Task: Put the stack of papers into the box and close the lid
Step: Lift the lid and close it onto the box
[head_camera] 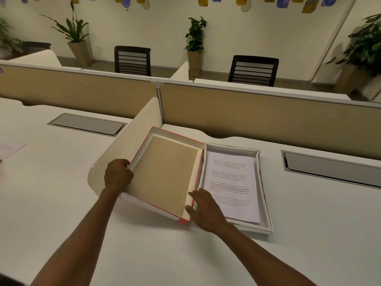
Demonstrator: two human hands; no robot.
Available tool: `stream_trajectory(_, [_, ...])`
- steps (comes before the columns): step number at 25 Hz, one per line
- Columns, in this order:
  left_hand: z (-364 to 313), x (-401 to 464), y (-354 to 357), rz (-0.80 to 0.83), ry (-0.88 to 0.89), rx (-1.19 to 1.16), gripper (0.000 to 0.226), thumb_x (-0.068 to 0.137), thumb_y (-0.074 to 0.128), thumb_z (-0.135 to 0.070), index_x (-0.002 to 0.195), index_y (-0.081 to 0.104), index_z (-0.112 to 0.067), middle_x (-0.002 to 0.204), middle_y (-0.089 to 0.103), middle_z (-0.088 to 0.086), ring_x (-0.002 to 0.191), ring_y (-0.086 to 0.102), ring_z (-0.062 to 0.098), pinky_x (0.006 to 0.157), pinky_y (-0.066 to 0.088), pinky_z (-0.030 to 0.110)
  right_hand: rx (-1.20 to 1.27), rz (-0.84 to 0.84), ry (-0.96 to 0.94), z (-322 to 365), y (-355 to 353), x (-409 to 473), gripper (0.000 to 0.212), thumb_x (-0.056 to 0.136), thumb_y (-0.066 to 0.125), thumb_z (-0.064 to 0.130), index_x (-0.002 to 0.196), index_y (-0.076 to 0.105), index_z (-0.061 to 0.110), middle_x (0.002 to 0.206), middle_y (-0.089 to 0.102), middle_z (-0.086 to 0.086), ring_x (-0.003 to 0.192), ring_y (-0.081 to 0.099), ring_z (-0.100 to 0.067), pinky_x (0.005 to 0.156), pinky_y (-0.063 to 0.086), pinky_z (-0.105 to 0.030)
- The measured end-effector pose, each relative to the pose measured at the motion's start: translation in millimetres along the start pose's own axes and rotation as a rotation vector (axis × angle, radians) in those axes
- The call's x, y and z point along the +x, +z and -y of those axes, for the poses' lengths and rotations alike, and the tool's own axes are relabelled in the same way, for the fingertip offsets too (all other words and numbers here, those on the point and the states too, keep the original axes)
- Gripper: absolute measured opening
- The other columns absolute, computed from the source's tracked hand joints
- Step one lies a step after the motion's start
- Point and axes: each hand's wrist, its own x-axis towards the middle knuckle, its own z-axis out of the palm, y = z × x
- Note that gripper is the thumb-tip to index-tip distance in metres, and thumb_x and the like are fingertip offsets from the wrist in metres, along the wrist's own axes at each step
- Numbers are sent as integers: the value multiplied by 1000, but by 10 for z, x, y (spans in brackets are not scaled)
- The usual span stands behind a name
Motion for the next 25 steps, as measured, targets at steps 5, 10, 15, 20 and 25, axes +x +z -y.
stream_trajectory(5, [-429, -293, -279, -183, 123, -187, 34, 83, 69, -4, 117, 74, -5, 116, 71, 17, 100, 69, 36, 93, 53, 43, 505, -200, 206, 394, -503, 384, 35, 92, 65, 38, 122, 67, 21, 114, 73, 2, 94, 69, -9, 85, 56, -26])
stream_trajectory(10, [-1020, -660, -386, -124, 287, -185, 40, 83, 70, -9, 123, 71, -6, 123, 67, 12, 109, 65, 32, 96, 51, 38, 1094, -25, 373, 823, -1010, 804, 18, 98, 56, 38, 108, 63, 23, 110, 70, -12, 90, 73, -21, 70, 62, -32])
stream_trajectory(15, [-1427, -1050, -224, -92, 421, -215, 41, 86, 73, -16, 125, 69, -5, 122, 66, 12, 106, 66, 29, 88, 55, 33, 1313, 2, 447, 945, -1280, 970, 26, 97, 57, 40, 105, 66, 17, 100, 75, -7, 83, 76, -22, 61, 61, -32])
stream_trajectory(20, [-1561, -1158, -153, -73, 448, -245, 38, 88, 71, -24, 123, 71, -7, 122, 67, 9, 104, 64, 24, 89, 52, 30, 1264, -114, 459, 862, -1273, 968, 12, 97, 61, 22, 105, 65, 14, 107, 72, -6, 89, 73, -25, 63, 61, -29])
stream_trajectory(25, [-1448, -1056, -165, -20, 436, -583, 65, 78, 69, -63, 128, 67, -21, 126, 62, -8, 103, 63, 7, 81, 56, 24, 1298, -127, 480, 771, -1445, 899, 20, 98, 58, 11, 115, 63, 2, 116, 70, -15, 101, 71, -31, 73, 62, -36])
